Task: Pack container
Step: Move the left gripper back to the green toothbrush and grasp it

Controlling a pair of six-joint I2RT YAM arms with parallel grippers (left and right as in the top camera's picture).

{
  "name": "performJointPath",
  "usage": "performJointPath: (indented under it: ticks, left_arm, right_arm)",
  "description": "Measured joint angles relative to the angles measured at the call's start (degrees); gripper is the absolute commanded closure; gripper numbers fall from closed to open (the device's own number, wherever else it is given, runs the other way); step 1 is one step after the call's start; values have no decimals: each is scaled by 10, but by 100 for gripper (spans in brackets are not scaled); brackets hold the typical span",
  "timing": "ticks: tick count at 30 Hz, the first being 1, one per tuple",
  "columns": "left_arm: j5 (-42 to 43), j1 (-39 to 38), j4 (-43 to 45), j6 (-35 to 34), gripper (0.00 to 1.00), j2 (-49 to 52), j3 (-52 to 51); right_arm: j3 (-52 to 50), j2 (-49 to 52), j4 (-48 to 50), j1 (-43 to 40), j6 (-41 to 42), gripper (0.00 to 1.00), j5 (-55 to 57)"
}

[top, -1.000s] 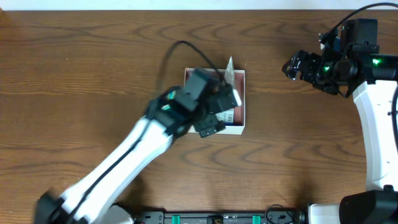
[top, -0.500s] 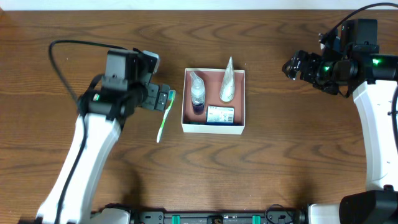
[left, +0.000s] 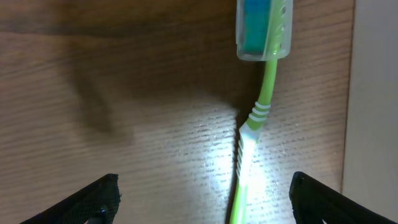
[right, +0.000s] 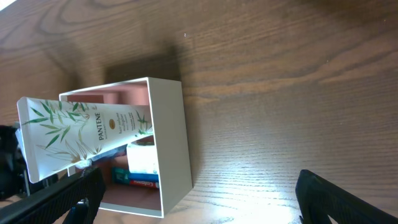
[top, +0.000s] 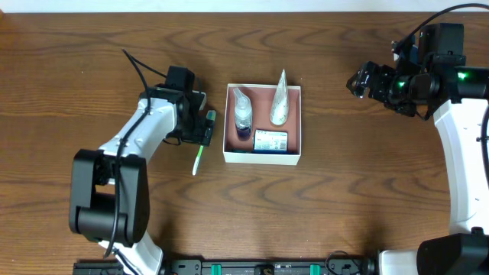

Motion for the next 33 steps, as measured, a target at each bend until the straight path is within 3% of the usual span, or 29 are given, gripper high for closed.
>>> performJointPath:
  ticks: [11,16,20,24,28,33]
  left_arm:
    - [32,-1,21,32,30,44,0]
    - [33,-8,28,45,51,49,1]
    - [34,-12,29,50,77,50,1]
    - [34,-12,28,54,81,52,1]
    - [32,-12,19,51,94,52,1]
    - [18,-14,5,40,94,52,3]
  right_arm:
    - [0,0,0,0,0,1,0]
    - [0,0,0,0,0,1,0]
    - [0,0,0,0,0,1,0]
    - [0,0,0,0,0,1,0]
    - [0,0,0,0,0,2,0]
    - [0,0,0,0,0,1,0]
